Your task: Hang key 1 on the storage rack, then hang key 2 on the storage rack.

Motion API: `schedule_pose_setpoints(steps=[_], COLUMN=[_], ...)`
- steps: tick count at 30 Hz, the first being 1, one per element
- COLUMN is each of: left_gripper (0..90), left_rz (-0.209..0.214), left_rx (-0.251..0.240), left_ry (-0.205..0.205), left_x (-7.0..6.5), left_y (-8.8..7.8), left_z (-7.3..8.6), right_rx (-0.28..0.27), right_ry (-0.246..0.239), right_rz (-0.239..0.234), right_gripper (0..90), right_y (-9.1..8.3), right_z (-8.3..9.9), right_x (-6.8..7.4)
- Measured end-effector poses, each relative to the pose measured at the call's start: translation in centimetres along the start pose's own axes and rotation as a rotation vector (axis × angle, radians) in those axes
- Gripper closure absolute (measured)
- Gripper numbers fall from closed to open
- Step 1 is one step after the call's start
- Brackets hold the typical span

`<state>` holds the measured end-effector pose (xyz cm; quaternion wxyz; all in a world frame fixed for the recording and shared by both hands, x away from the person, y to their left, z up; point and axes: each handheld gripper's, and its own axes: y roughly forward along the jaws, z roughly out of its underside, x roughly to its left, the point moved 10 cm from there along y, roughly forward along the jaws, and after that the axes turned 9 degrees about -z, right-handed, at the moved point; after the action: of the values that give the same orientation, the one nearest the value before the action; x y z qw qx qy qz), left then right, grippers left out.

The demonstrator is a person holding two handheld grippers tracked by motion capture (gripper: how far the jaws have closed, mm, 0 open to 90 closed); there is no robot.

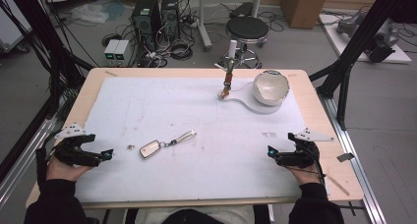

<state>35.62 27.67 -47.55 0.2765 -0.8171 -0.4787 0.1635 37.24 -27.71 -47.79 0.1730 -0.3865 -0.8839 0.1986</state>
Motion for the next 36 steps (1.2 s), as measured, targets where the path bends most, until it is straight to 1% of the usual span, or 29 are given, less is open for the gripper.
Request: schedule_pose_setpoints(steps=[3,5,9,12,15,17,19,21,23,26,27,29,35,36], left_gripper=[1.7,1.7,1.7,1.7,1.7,1.7,1.7,1.7,1.7,1.7,1.7,1.7,1.7,1.7], left_rz=[0.016,0.033,0.062,0.074,0.084,0.090,0.096,0.093,0.100,0.106,0.109,0.111,0.129,0.131], left_rx=[0.008,0.014,0.007,0.009,0.037,0.042,0.048,0.061,0.064,0.070,0.072,0.084,0.119,0.122], left_ry=[0.028,0.036,0.072,0.097,0.124,0.135,0.145,0.164,0.171,0.171,0.165,0.168,0.158,0.162], left_x=[-0.8,-1.2,-2.3,-3.0,-3.6,-4.0,-4.2,-4.4,-4.7,-5.0,-5.1,-5.2,-5.8,-5.9], left_y=[0.2,0.5,0.9,1.4,2.1,2.4,2.6,2.7,2.9,3.3,3.5,3.9,5.4,5.5], left_z=[-0.6,-1.0,-2.7,-3.8,-4.7,-5.3,-5.8,-6.2,-6.6,-7.1,-7.2,-7.2,-7.4,-7.5], right_rx=[0.005,0.007,0.008,0.005,0.003,0.001,-0.003,-0.002,-0.002,-0.006,-0.009,-0.010,-0.017,-0.016], right_ry=[0.010,0.006,0.002,-0.003,-0.002,0.000,-0.009,-0.011,-0.011,-0.007,-0.005,-0.014,-0.016,-0.014], right_rz=[0.004,0.003,0.007,0.005,0.004,-0.001,-0.002,-0.004,-0.006,-0.009,-0.010,-0.008,-0.013,-0.013], right_gripper=[0.5,0.5,0.5,0.5,0.5,0.5,0.5,0.5,0.5,0.5,0.5,0.5,0.5,0.5], right_y=[0.0,0.1,0.0,0.1,0.1,0.1,0.1,0.1,0.1,0.1,0.1,0.0,0.0,0.1], right_z=[0.3,0.3,0.3,0.3,0.2,0.2,0.1,0.1,0.1,0.0,0.0,0.0,-0.1,-0.1], right_x=[-0.1,-0.1,-0.1,0.0,0.0,0.0,0.0,0.1,0.1,0.2,0.2,0.1,0.1,0.2])
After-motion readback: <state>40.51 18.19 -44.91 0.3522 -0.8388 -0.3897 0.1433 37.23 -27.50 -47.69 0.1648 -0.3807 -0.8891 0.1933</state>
